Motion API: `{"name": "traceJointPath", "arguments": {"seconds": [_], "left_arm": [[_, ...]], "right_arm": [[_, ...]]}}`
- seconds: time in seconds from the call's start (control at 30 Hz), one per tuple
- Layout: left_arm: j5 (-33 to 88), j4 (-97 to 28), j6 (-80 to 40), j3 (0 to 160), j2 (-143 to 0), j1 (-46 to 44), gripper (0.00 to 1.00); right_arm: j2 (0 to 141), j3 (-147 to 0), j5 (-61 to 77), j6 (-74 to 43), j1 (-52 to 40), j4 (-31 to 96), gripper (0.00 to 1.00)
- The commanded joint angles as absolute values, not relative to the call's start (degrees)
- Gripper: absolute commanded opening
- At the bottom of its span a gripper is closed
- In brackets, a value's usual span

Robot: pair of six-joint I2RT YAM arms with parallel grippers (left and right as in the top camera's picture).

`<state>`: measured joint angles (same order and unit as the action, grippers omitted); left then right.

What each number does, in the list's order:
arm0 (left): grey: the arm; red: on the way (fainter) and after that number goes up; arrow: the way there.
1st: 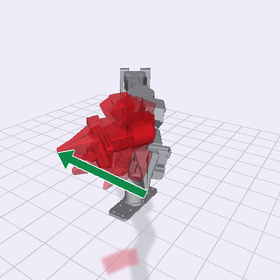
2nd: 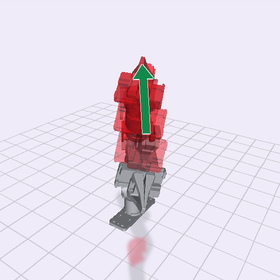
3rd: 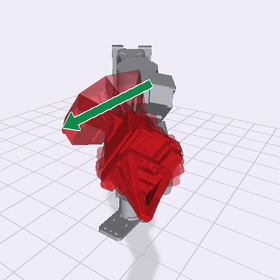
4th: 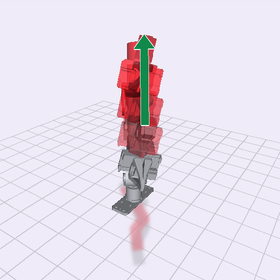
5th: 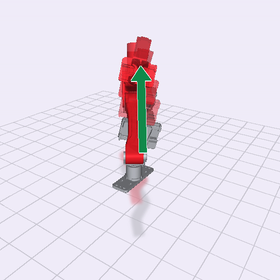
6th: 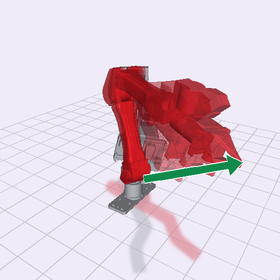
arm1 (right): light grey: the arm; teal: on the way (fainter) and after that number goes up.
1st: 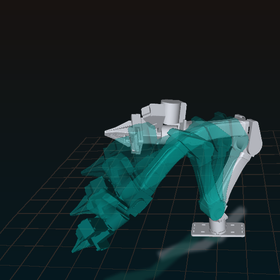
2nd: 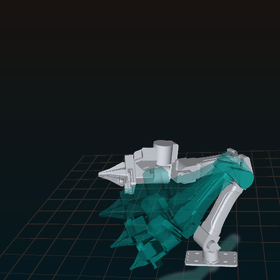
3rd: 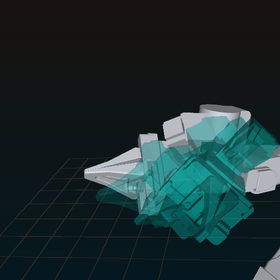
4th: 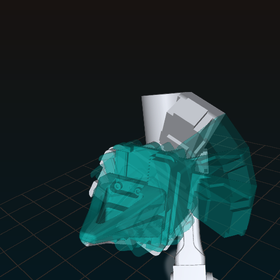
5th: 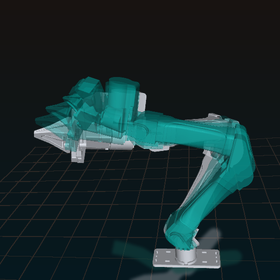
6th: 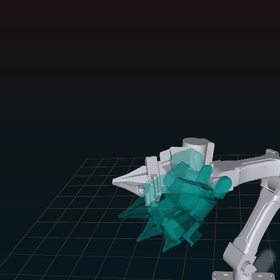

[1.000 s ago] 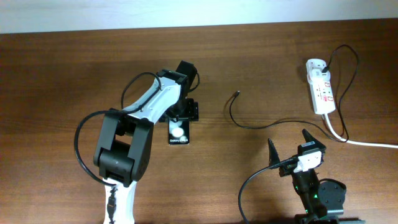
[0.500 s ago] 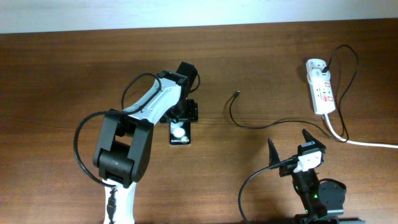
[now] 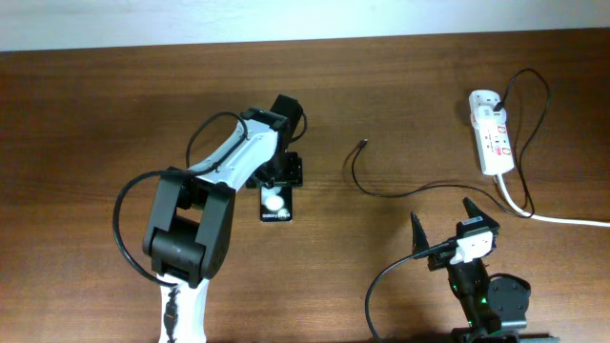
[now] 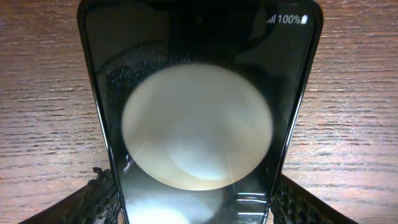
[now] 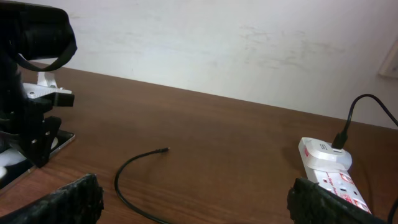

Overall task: Plug charger to phone and switch on socket
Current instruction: 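Close the left gripper on the phone's bottom edge, then lift the phone with the left gripper and tilt it upright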

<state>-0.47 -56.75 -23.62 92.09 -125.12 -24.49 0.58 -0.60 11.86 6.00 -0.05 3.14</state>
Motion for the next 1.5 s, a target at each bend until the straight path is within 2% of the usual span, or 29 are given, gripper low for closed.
{"name": "traceJointPath", "arguments": {"seconds": [0.0,0.67,1.27,1.4,1.47], "left_arm": [[-1.1,-58.0,-24.0,93.7,-126.6,-25.0,0.74],[1.3,-66.7,-23.9,103.8,-126.6,-25.0,0.73],[-1.9,-81.1,-23.5,123.6,-126.6,-22.2,0.67],[0.6,-81.3,-23.6,123.8,-126.6,-22.2,0.54],[3.2,-81.4,-23.5,123.8,-126.6,-22.2,0.42]], "right_arm": [[0.2,-0.3,12.2,5.6,-0.4,3.5,0.99],[0.2,-0.3,12.2,5.6,-0.4,3.5,0.99],[0.2,-0.3,12.2,5.6,-0.4,3.5,0.99],[0.2,-0.3,12.2,5.6,-0.4,3.5,0.99],[0.2,-0.3,12.2,5.6,-0.4,3.5,0.99]]}}
